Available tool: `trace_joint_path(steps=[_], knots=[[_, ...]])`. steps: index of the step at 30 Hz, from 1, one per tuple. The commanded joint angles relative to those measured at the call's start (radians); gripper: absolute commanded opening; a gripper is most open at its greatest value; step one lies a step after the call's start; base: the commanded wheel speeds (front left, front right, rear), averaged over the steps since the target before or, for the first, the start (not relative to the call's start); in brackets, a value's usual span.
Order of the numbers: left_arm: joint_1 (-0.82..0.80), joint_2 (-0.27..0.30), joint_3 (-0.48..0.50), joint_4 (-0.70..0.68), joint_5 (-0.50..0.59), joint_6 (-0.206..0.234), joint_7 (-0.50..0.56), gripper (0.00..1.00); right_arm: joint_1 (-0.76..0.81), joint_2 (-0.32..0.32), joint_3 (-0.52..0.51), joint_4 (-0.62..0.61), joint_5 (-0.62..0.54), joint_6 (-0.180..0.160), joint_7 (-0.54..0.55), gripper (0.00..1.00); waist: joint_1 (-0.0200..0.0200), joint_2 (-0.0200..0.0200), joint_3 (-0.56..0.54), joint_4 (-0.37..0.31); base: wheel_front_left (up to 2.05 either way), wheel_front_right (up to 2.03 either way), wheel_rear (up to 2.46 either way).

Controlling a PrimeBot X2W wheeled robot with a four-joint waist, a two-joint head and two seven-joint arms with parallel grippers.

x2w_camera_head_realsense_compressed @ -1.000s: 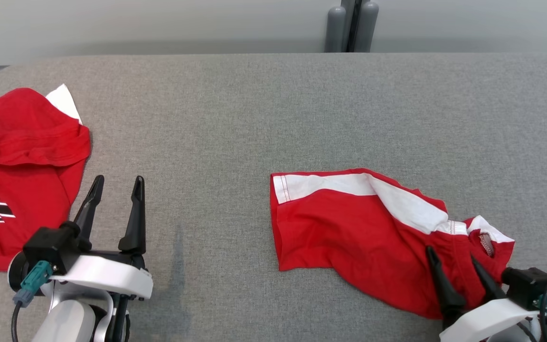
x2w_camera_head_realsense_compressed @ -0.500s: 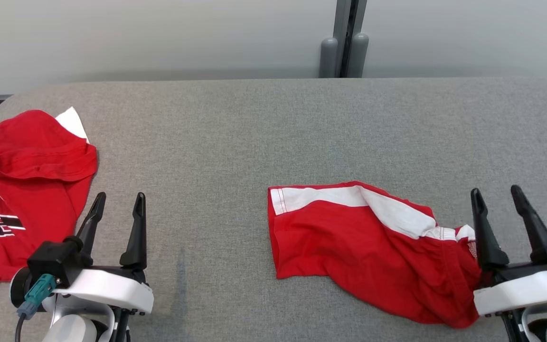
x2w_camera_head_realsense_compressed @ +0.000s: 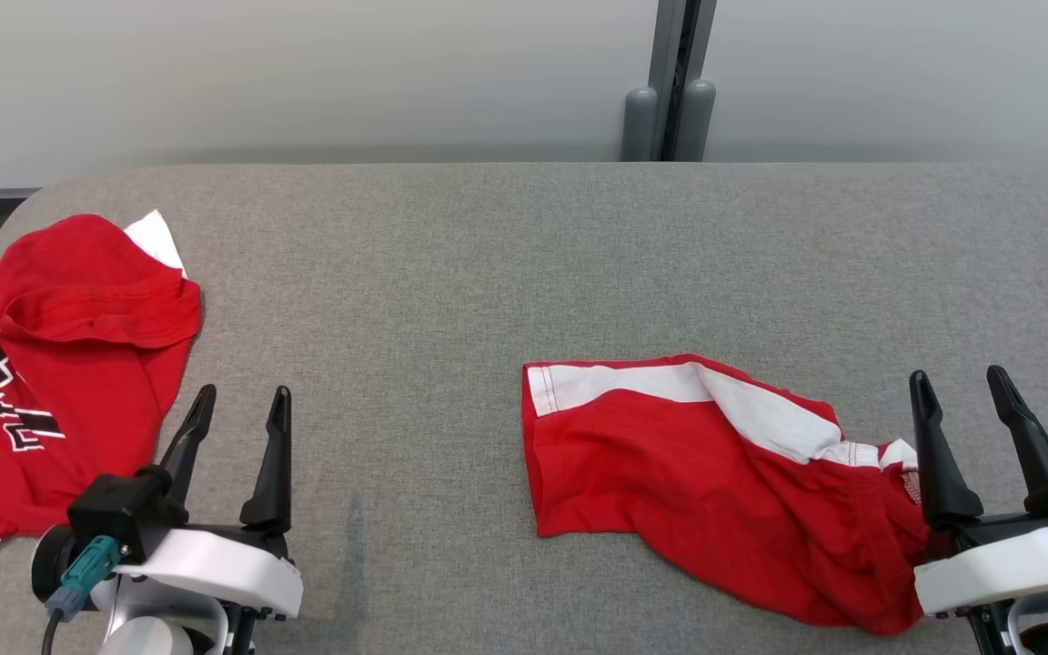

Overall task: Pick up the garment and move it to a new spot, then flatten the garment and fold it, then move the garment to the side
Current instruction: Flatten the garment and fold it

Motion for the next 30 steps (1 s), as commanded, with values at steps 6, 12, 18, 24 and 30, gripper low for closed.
trace_joint_path(steps=[6,12,18,24,30], knots=[[-0.002,0.008,-0.011,-0.006,-0.012,-0.002,0.029,1.0,0.006,0.003,-0.014,-0.013,0.001,0.0,0.004,1.0,0.0,0.0,0.005,0.0,0.0,0.0,0.0],[-0.076,-0.004,-0.042,-0.015,-0.019,-0.031,0.073,1.0,-0.011,0.008,-0.017,-0.021,0.004,0.0,0.01,1.0,0.0,0.0,0.029,-0.004,0.0,0.0,0.0],[-0.241,-0.039,-0.133,0.034,-0.039,-0.113,0.216,1.0,-0.042,0.013,-0.002,-0.035,0.0,0.0,0.011,1.0,0.0,0.0,0.094,-0.036,0.0,0.0,0.0],[-0.336,-0.075,-0.199,0.19,-0.083,-0.196,0.319,1.0,-0.063,0.018,0.016,-0.022,0.002,0.0,0.0,1.0,0.0,0.0,0.149,-0.072,0.0,0.0,0.0],[-0.402,-0.109,-0.268,0.329,-0.102,-0.241,0.357,1.0,-0.073,0.022,0.017,-0.004,0.006,0.0,-0.011,1.0,0.0,0.0,0.177,-0.093,0.0,0.0,0.0]])
